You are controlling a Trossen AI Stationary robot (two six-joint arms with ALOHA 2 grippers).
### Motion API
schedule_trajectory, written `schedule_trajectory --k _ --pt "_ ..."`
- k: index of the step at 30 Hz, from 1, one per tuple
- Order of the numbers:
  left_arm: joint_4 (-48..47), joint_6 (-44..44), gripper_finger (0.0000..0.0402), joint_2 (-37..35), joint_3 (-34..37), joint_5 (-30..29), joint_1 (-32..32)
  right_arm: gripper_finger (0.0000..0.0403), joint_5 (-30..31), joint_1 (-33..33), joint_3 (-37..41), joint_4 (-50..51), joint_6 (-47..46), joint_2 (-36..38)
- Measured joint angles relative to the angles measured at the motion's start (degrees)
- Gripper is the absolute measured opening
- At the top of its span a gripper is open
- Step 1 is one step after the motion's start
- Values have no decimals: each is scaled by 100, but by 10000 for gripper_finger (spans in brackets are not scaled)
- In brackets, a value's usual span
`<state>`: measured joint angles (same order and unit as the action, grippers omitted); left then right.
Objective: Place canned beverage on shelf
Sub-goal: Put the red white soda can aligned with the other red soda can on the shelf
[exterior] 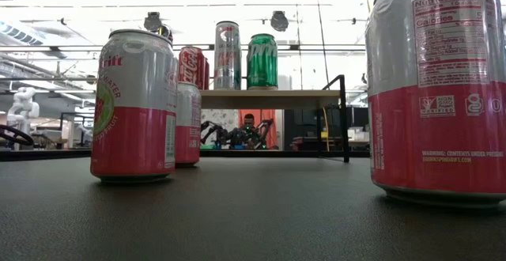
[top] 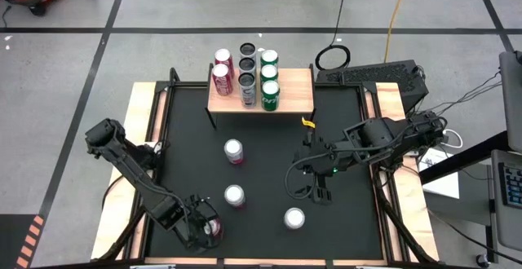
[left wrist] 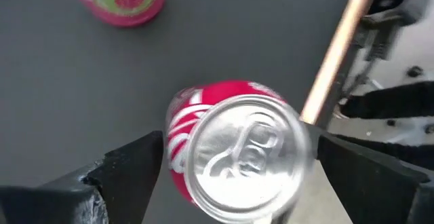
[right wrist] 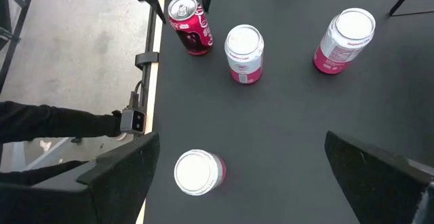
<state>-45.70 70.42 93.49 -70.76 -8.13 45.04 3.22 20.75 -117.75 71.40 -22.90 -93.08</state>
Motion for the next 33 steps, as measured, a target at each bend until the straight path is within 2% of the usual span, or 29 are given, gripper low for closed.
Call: schedule_trajectory --k 10,14,22,33 --pt "-27 1390 391 347 2 116 0 400 4 0 0 -1 0 -2" --pt "-25 1788 374 350 2 80 0 400 4 0 0 0 0 -2" --pt "-12 1926 317 344 2 69 0 400 4 0 0 0 0 -2" --pt "43 1715 310 350 -132 35 -1 400 -6 0 0 0 -29 -2"
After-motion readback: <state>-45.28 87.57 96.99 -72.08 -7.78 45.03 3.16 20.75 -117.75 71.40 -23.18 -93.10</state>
